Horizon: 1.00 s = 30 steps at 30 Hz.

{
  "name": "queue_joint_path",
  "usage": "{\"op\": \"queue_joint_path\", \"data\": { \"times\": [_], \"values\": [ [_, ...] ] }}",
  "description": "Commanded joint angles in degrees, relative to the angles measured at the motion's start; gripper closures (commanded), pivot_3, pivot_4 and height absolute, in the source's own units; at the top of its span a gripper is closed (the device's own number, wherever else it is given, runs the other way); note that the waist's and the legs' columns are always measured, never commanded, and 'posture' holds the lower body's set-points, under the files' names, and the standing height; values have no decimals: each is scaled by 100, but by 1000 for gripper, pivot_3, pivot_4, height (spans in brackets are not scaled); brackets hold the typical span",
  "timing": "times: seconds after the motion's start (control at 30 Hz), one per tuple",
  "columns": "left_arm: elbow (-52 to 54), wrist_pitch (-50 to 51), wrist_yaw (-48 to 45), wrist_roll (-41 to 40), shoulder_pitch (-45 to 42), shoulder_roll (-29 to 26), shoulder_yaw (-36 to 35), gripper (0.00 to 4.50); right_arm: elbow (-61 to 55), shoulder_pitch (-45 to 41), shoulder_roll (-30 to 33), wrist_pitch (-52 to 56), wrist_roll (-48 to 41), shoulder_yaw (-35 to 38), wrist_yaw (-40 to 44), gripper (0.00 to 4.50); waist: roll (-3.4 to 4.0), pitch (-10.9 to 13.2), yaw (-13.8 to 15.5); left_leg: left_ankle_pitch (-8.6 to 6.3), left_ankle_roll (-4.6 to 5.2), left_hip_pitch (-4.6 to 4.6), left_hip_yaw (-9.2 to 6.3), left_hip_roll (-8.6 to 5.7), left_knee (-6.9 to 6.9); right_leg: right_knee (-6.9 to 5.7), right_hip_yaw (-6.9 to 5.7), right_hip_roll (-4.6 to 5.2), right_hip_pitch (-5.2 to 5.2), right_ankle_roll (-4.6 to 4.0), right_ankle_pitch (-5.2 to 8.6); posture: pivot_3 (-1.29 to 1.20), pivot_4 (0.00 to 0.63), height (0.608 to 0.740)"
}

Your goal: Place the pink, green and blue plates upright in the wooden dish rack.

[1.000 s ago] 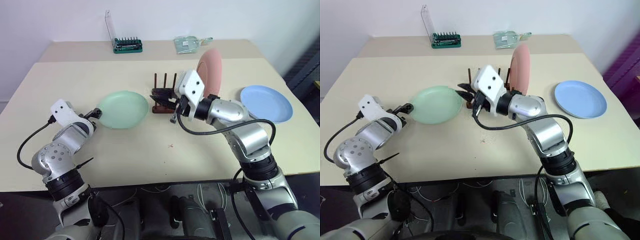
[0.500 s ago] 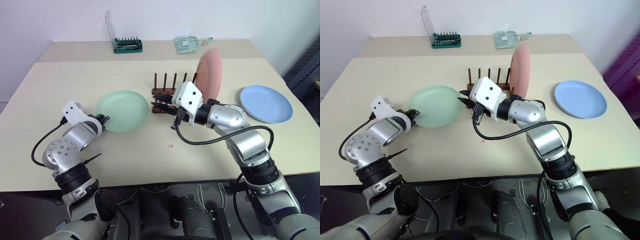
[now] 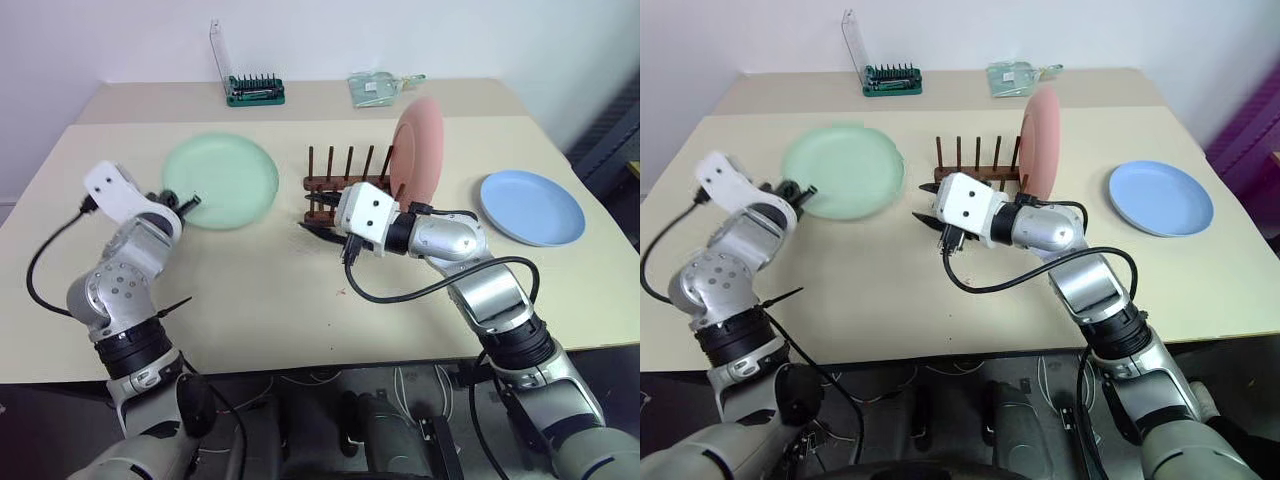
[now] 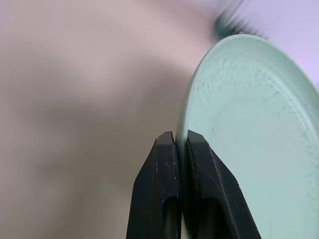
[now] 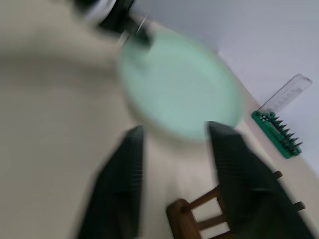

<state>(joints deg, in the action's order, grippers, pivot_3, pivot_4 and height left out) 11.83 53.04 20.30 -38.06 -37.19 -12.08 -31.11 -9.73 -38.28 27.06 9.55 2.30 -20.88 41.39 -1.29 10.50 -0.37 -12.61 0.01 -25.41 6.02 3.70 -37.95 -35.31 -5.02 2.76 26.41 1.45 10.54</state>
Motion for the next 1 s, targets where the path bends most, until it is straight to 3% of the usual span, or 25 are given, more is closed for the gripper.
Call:
{"op": "queue_joint_path", "data": {
  "times": [0.03,0.07,0.23,0.43,0.5,0.57,0.77,0.87,1.0],
  "values": [
    [357,-204,-347,21,-515,-173,468,4500,479,-497,-19,-1082,862,-118,-464,436,-2,1,2,0,0,-1,1,-1,0,1,0,1,1,1,0,0,150,730],
    [377,-184,-402,27,-645,-204,574,4500,653,-620,-54,-1313,1037,-140,-601,30,-1,1,-1,0,0,0,1,-1,0,2,0,0,0,2,1,0,150,730],
    [481,3,-525,61,-1113,-228,1036,4500,1550,-1205,-155,-2135,1994,-292,-1299,30,-1,1,-26,1,0,-1,7,-2,4,4,2,-2,1,17,-11,0,150,730],
    [753,397,-349,-120,-1285,191,1274,4500,2295,-1705,-366,-2529,2800,-374,-1981,30,-1,2,-33,4,-3,0,12,0,4,-2,4,-5,3,21,-13,0,150,730],
    [815,458,-268,-139,-1277,328,1250,4500,2393,-1739,-372,-2614,2900,-394,-1970,564,-1,2,-27,4,-3,0,12,0,4,-2,4,-6,3,21,-13,0,150,730],
    [862,506,-209,-160,-1263,418,1197,4500,2427,-1723,-383,-2652,2955,-381,-1971,1378,-1,2,-30,4,-3,0,12,0,4,-1,4,-6,1,21,-12,0,150,730],
    [922,492,-285,-240,-1191,480,1066,4500,2418,-1651,-366,-2716,3171,-315,-2110,4410,-1,2,-31,4,-3,1,12,0,4,-3,5,-6,1,21,-12,0,150,730],
    [880,293,-233,-444,-1254,683,773,3491,2386,-1605,-354,-2718,3247,-293,-2164,4500,-1,2,-16,5,-3,1,12,0,3,-4,5,-6,1,21,-12,0,150,730],
    [681,-291,23,-538,-1480,857,291,1371,2329,-1556,-369,-2660,3241,-234,-2207,4500,-2,2,-23,5,-3,1,11,-1,1,-3,5,-6,-1,21,-12,0,150,730]
  ]
}}
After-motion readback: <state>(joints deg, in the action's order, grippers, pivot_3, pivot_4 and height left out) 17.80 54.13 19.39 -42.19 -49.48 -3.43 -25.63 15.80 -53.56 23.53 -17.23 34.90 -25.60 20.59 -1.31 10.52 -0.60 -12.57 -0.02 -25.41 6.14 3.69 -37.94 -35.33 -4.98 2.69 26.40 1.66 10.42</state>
